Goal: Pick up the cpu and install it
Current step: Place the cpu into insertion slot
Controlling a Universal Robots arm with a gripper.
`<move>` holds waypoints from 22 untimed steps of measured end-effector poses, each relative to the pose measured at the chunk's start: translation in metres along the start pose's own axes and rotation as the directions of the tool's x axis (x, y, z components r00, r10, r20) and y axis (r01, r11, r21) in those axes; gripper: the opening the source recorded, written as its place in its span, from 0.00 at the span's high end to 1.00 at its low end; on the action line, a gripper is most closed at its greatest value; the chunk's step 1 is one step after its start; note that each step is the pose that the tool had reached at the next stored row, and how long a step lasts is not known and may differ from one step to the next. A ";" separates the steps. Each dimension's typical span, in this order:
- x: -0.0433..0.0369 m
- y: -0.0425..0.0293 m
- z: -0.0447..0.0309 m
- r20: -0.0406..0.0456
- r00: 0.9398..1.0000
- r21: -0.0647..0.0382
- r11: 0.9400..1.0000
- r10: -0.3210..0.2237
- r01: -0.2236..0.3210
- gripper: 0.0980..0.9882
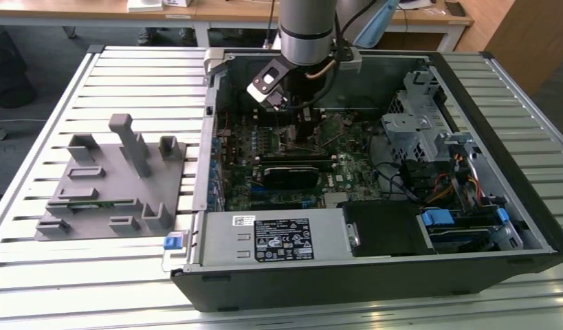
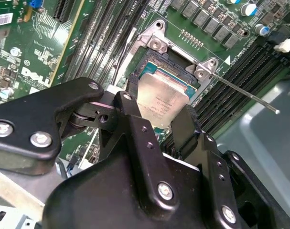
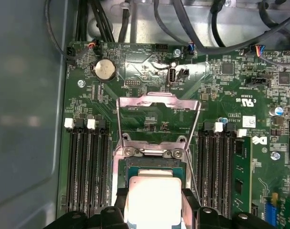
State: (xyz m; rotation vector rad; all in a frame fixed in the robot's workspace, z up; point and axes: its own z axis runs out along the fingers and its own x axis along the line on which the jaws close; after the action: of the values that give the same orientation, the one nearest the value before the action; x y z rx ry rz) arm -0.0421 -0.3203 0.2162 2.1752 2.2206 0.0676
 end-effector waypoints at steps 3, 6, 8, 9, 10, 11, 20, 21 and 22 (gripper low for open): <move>0.0002 -0.0002 0.0029 0.000 1.000 0.000 1.000 0.001 -0.001 0.52; 0.0003 -0.0003 0.0059 0.000 1.000 0.000 1.000 0.001 -0.001 0.52; 0.0002 -0.0004 0.0072 0.000 1.000 0.000 1.000 0.003 -0.003 0.52; 0.0002 -0.0004 0.0077 0.000 1.000 0.000 1.000 0.004 -0.004 0.52; 0.0002 -0.0005 0.0083 0.000 1.000 0.000 1.000 0.004 -0.004 0.52; 0.0002 -0.0005 0.0089 0.000 1.000 0.000 1.000 0.005 -0.005 0.52; 0.0002 -0.0008 0.0144 0.000 1.000 0.000 1.000 0.008 -0.008 0.52; 0.0002 -0.0008 0.0150 0.000 1.000 0.000 1.000 0.008 -0.008 0.52; 0.0002 -0.0009 0.0152 0.000 1.000 0.001 1.000 0.008 -0.008 0.52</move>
State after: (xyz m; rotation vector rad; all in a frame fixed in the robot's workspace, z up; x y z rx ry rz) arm -0.0421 -0.3200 0.2009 2.1846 2.2119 0.0667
